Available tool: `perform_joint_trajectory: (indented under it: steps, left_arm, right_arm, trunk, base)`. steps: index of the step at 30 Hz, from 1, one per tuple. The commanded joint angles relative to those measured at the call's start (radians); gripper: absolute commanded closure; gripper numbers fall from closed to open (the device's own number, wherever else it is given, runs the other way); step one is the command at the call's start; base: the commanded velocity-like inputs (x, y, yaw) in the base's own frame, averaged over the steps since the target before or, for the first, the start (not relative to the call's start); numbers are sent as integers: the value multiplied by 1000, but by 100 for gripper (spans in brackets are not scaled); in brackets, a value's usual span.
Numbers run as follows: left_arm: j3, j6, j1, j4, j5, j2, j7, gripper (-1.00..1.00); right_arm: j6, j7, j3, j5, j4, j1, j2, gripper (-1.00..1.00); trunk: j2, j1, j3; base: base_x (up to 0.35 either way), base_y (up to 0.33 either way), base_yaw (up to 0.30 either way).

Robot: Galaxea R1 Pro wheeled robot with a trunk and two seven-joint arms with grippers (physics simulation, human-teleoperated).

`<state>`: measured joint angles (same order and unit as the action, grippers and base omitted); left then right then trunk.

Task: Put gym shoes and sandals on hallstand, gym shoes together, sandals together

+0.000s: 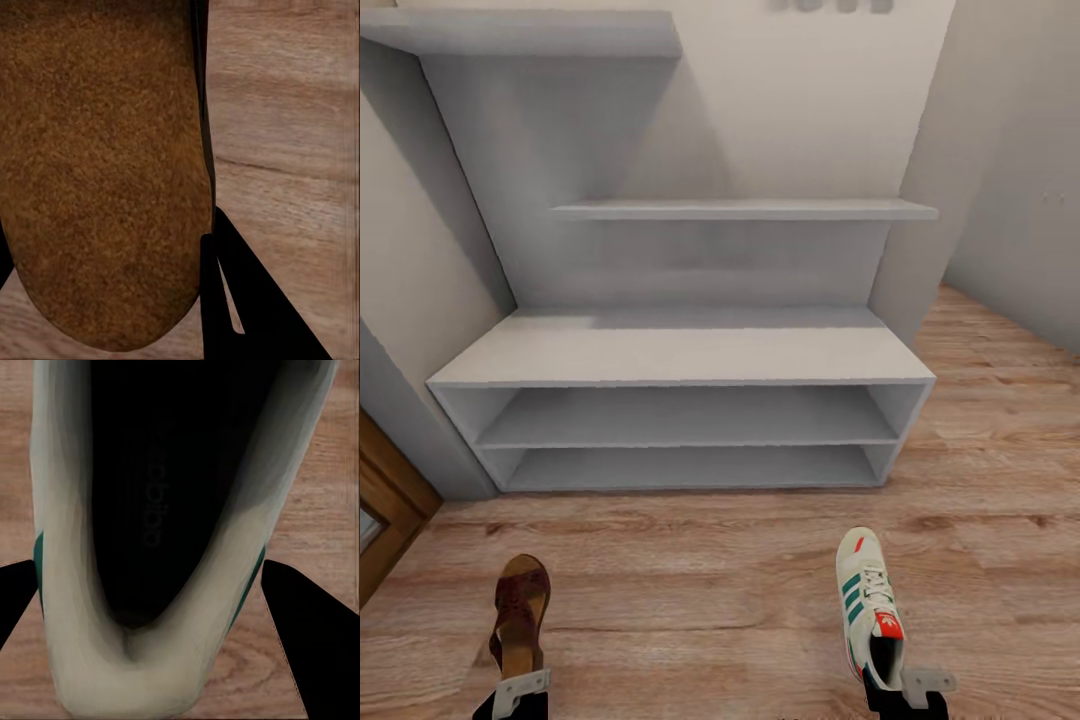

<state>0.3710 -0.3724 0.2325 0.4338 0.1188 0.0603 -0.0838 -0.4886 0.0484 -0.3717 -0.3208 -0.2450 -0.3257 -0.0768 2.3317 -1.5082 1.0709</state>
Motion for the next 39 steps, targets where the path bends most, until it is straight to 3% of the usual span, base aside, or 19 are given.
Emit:
perform_joint_trajectory:
  steps: [1,9,16,19,23,27,33,39]
  left_arm:
    - [9,-3,1,0,14,-1,-5,100]
    - [10,14,10,1,15,-5,17,100]
    - [1,33,48,12,16,-16,151,100]
    - [-1,105,110,8,21,-17,195,100]
    - [-1,255,193,15,34,-17,216,100]
    - [-1,363,303,16,72,-17,219,100]
    - [-1,524,421,12,190,-16,218,100]
    - [-1,563,472,10,218,-17,203,100]
  right_arm:
    - [-4,6,-9,-7,1,-1,0,100]
    - [-4,5,-9,-7,1,-1,-1,100]
    - [-4,6,-9,-7,2,-1,-5,100]
    - [-4,6,-9,-7,3,-1,-6,100]
    - [-4,7,-9,-7,3,-1,-6,100]
    - [-4,7,-9,-8,3,-1,-6,100]
    - [-4,7,-9,-9,4,-1,-6,100]
    - [-4,7,-9,-9,4,-1,-6,100]
  trunk:
    - [0,0,0]
    - [0,0,0]
    - [0,0,0]
    - [0,0,-1]
    - [0,0,-1]
    - [0,0,-1]
    - [0,0,-1]
    - [0,0,-1]
  base:
    - [0,0,-273]
    - [0,0,-118]
    - [0,0,-11]
    - [0,0,-2]
    - [0,0,0]
    - [0,0,0]
    - [0,0,0]
    - [0,0,0]
